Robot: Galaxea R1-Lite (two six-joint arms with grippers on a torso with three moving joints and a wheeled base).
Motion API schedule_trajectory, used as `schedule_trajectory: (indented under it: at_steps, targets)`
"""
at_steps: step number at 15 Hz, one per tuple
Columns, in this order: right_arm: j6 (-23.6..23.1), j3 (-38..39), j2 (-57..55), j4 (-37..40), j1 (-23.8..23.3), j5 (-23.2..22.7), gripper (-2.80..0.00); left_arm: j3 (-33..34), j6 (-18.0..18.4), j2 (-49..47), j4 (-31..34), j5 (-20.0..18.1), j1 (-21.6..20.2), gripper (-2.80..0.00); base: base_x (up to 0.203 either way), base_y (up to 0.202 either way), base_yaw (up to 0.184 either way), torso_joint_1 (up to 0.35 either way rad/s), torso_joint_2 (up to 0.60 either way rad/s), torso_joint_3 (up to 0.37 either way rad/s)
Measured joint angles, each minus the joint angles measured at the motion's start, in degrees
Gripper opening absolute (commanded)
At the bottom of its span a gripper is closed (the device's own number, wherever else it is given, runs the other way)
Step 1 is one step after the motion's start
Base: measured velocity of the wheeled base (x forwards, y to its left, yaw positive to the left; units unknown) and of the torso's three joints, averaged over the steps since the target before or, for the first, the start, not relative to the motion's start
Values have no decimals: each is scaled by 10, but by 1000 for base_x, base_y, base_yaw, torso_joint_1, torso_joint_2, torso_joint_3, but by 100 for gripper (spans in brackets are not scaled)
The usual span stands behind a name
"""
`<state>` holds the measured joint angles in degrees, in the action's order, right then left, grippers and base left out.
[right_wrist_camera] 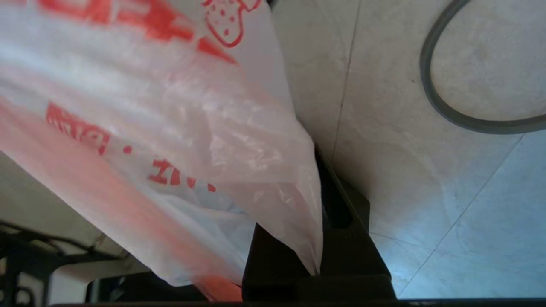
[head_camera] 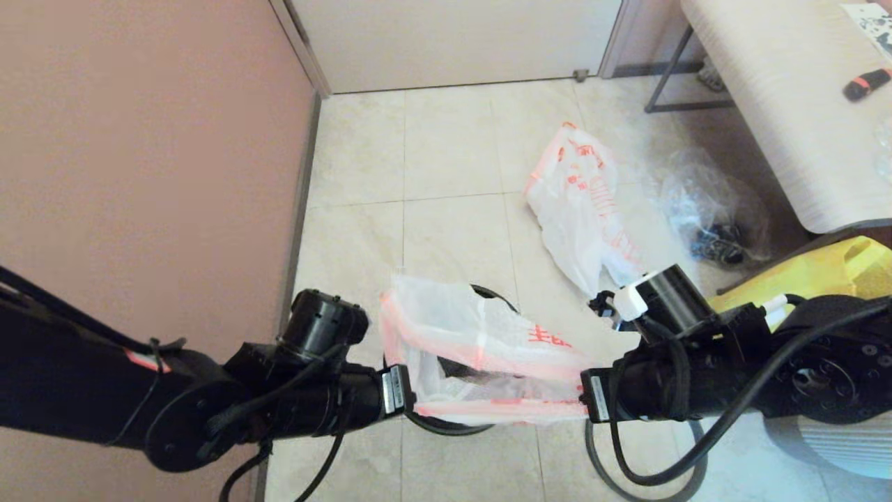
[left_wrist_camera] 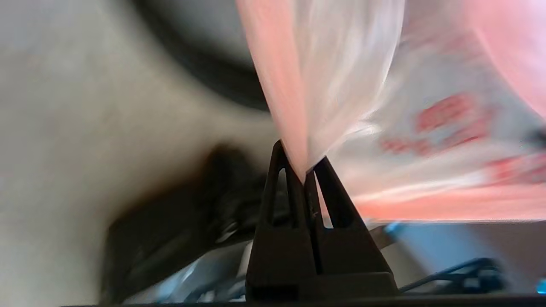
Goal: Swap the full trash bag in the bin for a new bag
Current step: Put the new garbage bag on the trash can
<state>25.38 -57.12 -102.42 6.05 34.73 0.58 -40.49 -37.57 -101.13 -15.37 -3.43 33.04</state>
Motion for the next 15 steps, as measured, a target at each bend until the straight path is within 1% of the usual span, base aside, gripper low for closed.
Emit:
schedule_trajectory:
  at_steps: [2, 4, 6, 8, 10, 13, 15]
  targets:
    - [-1, 28, -22, -57, -11, 1, -280, 21, 5, -23, -3, 9, -7, -280, 0, 0, 0, 0, 0, 0]
    - [-7, 36, -55, -92, -18, 1, -280, 27, 18, -60, -28, 15, -13, -280, 0, 0, 0, 0, 0, 0]
    - [-25, 35, -94, -121, -20, 12, -280, 28, 29, -96, -64, 18, -15, -280, 0, 0, 0, 0, 0, 0]
    - [-44, 27, -138, -146, -21, 28, -280, 29, 40, -126, -71, 18, -14, -280, 0, 0, 0, 0, 0, 0]
    - [-49, 14, -172, -155, -22, 36, -280, 28, 46, -146, -70, 18, -12, -280, 0, 0, 0, 0, 0, 0]
    - [-50, -5, -203, -156, -21, 45, -280, 26, 47, -162, -72, 20, -12, -280, 0, 0, 0, 0, 0, 0]
    - [-51, -26, -222, -156, -21, 51, -280, 8, 47, -180, -73, 41, -15, -280, 0, 0, 0, 0, 0, 0]
